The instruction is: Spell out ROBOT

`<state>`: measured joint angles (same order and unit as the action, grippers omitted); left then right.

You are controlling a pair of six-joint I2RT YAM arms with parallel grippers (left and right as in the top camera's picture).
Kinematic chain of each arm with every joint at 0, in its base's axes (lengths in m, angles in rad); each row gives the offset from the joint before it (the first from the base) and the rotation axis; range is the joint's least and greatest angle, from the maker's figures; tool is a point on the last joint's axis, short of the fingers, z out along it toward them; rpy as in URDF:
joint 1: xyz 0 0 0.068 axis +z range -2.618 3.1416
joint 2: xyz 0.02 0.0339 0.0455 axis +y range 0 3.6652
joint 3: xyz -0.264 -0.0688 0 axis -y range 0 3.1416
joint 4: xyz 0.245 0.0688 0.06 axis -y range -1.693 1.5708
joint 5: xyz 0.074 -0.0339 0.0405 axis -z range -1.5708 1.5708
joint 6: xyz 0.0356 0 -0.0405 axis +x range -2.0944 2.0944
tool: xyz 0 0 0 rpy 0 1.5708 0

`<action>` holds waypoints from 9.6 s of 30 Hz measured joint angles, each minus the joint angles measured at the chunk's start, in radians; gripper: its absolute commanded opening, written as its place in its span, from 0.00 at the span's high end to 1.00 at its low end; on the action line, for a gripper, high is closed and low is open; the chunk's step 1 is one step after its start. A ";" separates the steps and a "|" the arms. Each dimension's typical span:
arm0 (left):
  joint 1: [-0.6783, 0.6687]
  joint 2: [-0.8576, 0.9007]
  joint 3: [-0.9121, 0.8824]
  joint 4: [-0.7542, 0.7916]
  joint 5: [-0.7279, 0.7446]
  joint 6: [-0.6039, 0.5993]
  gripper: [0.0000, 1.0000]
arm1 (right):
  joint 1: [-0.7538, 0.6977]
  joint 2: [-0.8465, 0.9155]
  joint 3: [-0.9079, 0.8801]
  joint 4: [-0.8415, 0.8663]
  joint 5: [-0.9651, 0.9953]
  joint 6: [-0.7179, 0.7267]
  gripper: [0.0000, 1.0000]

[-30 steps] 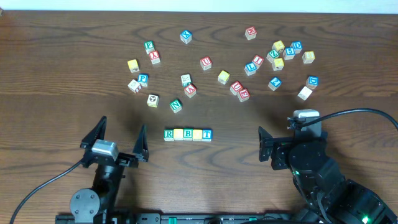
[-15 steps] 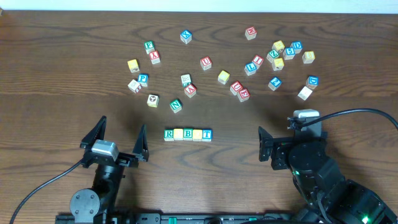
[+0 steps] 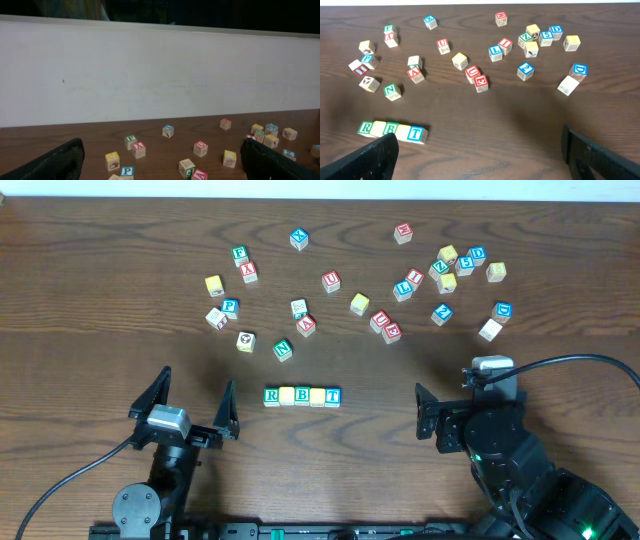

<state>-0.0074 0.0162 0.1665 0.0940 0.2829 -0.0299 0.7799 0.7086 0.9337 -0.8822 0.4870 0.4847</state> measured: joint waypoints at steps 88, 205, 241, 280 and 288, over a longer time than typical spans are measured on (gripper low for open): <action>0.000 0.000 0.000 0.000 0.000 0.000 0.02 | 0.000 0.004 0.000 -0.003 0.000 0.000 0.01; 0.000 0.000 0.000 0.000 0.000 0.000 0.02 | -0.621 -0.681 -0.927 0.811 -0.481 -0.602 0.01; 0.000 0.000 0.000 0.000 0.000 0.000 0.02 | -0.621 -0.681 -0.927 0.811 -0.481 -0.602 0.01; 0.000 0.000 0.000 0.000 0.000 0.000 0.02 | -0.621 -0.681 -0.927 0.811 -0.481 -0.602 0.01; 0.000 0.000 0.000 0.000 0.000 0.000 0.02 | -0.621 -0.681 -0.927 0.811 -0.481 -0.602 0.01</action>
<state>-0.0074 0.0158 0.1665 0.0944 0.2825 -0.0299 0.1589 0.0277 0.0063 -0.0708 0.0063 -0.1173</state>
